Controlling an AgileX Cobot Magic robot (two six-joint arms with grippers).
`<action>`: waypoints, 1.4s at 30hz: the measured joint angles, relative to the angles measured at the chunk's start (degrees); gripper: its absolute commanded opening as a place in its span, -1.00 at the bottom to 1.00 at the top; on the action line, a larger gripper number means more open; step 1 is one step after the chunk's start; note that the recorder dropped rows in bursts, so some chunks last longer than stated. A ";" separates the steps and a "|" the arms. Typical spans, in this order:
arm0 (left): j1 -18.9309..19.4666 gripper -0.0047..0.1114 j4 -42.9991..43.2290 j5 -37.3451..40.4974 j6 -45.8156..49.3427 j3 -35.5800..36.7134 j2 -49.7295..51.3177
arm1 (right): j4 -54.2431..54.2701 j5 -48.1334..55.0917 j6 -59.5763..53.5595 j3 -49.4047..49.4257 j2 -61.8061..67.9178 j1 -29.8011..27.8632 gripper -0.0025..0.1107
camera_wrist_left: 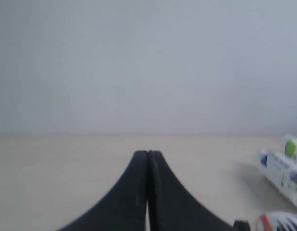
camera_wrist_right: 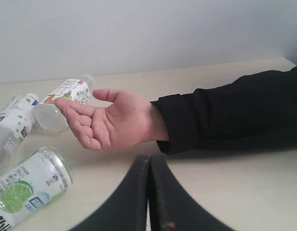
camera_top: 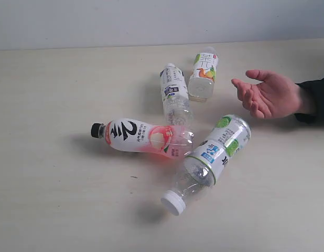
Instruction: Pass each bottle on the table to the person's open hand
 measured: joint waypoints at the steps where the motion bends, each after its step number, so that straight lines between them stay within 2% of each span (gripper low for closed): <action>1: 0.00 -0.92 0.00 -1.82 -1.04 0.00 0.00 | 0.00 0.00 0.00 0.00 0.00 0.00 -0.96; 7: 0.00 -0.92 0.00 -7.21 -11.95 0.00 0.00 | 0.00 0.00 0.00 0.00 0.00 0.00 -0.96; 11: 0.00 -0.92 0.00 -9.86 -29.65 0.00 0.00 | 0.00 0.00 0.00 0.00 0.00 0.00 -0.96; 13: 0.00 -0.92 0.00 -13.54 -36.38 0.15 0.00 | 0.00 0.00 0.00 0.00 0.00 0.00 -0.96; 16: 0.00 -0.92 0.00 -25.20 -40.91 0.03 -0.05 | 0.00 0.10 0.00 0.00 0.00 0.00 -0.96; 18: 0.00 -0.92 0.00 -28.41 -43.13 -3.51 0.99 | 0.00 0.10 0.00 0.00 0.00 0.00 -0.96; 20: 0.00 -0.92 0.13 -27.21 -44.15 -10.67 4.25 | 0.00 0.10 0.00 0.00 0.00 0.00 -0.96; 23: 0.00 -0.92 3.87 -22.45 -43.24 -22.64 13.83 | 0.00 0.10 0.00 0.00 0.00 0.00 -0.96; 26: 0.00 -0.92 11.11 -15.69 -42.46 -33.80 25.37 | 0.00 0.10 0.00 0.00 0.00 0.00 -0.96; 30: 0.00 -0.92 20.48 -2.22 -41.75 -46.30 42.13 | 0.00 0.10 0.00 0.00 0.00 0.00 -0.96; 34: -0.02 -0.92 24.40 13.77 -33.38 -55.61 58.53 | 0.00 0.10 0.00 0.00 0.00 0.00 -0.96; 36: -0.13 -0.92 22.99 21.70 -26.74 -58.99 66.40 | 0.00 0.10 0.00 0.00 0.00 0.00 -0.96; 38: -0.71 -0.92 18.09 30.17 -17.40 -62.50 72.60 | 0.00 0.10 0.00 0.00 0.00 0.00 -0.96; 42: -3.43 -0.92 3.74 45.48 8.31 -71.24 83.18 | 0.00 0.10 0.00 0.00 0.00 0.00 -0.96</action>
